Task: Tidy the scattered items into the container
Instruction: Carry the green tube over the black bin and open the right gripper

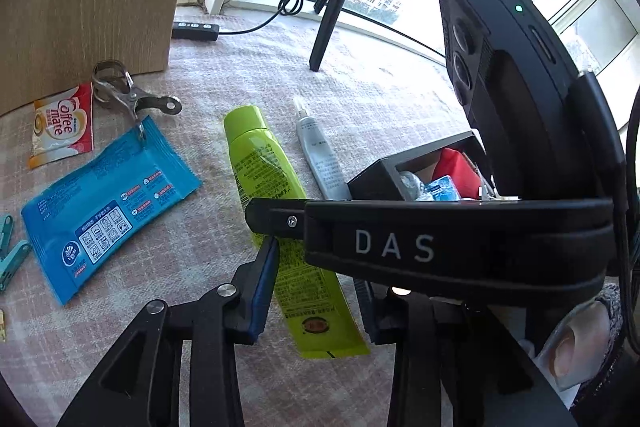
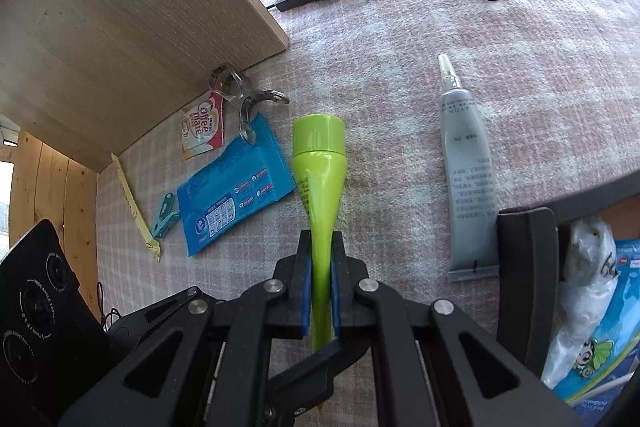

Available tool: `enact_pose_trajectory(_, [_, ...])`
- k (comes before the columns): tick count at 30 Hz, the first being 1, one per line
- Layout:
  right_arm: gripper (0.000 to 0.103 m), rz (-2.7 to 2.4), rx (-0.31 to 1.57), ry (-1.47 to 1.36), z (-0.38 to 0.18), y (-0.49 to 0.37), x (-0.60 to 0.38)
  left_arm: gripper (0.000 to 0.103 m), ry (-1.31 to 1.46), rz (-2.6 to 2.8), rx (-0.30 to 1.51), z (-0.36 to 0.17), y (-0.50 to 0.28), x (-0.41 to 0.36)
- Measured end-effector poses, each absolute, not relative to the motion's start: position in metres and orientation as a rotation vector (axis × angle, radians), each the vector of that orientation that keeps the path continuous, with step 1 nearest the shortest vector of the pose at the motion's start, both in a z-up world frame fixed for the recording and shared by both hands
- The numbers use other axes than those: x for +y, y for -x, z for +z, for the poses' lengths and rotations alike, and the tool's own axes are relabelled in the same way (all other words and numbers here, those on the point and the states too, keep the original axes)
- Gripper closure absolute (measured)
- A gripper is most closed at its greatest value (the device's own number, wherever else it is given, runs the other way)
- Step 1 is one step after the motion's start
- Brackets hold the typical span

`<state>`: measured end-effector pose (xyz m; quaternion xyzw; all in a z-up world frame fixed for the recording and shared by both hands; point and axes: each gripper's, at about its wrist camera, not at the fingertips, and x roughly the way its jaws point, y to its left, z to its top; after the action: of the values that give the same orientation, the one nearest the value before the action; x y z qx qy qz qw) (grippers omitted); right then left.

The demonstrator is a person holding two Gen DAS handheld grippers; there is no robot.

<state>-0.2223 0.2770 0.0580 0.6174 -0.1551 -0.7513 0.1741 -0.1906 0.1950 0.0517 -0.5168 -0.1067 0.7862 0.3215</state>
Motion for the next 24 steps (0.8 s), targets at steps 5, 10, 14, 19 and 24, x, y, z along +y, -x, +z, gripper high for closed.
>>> enact_pose_trajectory(5, [0.095,-2.190,-0.482,-1.689,0.083,0.215,0.306,0.070,1.283,2.061,-0.234,0.081,0.183,0.209])
enact_pose_trajectory(10, [0.095,-2.288,-0.511,-1.636,0.105,0.210,0.334,0.070,1.205,2.026,-0.185,0.110,0.175,0.239])
enact_pose_trajectory(14, [0.095,-2.370,-0.561,-1.609,0.133,0.197,0.370,0.069,1.149,1.962,-0.150,0.133,0.163,0.271])
enact_pose_trajectory(19, [0.095,-2.516,-0.617,-1.593,0.168,0.172,0.428,0.069,1.081,1.861,-0.105,0.160,0.147,0.327])
enact_pose_trajectory(24, [0.093,-2.672,-0.590,-1.625,0.189,0.148,0.479,0.064,1.098,1.816,-0.036,0.172,0.135,0.381])
